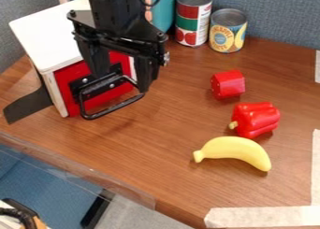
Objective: Open the drawer
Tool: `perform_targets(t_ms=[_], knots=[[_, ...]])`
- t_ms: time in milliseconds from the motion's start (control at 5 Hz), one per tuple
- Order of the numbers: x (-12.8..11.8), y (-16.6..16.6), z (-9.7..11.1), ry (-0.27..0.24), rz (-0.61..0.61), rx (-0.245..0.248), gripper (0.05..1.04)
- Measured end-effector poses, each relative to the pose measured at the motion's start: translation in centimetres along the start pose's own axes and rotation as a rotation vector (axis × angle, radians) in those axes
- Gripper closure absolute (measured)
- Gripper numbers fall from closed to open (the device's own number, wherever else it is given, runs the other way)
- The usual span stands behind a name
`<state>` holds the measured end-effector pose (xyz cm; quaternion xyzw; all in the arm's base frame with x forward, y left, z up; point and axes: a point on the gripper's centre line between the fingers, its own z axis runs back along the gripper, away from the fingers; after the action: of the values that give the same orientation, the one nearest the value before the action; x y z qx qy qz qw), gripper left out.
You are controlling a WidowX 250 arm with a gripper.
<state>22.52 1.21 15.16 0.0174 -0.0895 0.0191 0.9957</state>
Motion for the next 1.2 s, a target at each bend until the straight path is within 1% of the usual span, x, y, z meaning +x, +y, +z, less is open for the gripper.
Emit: perform_targets(t_ms=[200, 400, 600, 800, 1000, 1200], knots=[[-0.3, -0.1, -0.5, 0.018, -0.014, -0.006, 0.084], [-0.8, 0.6, -0.2, -0.035, -0.182, -0.021, 0.084], [-0.8, 1.1, -0.6, -0.06, -0.358, -0.048, 0.084], [-0.6, 1.6, -1.9, -0.057, -0.525, -0.053, 0.084], [0.1, 1.8, -3.2, -0.074, -0.666, -0.039, 0.084], [0.6, 1.9, -4.0, -0.105, -0.756, 0.001, 0.084]])
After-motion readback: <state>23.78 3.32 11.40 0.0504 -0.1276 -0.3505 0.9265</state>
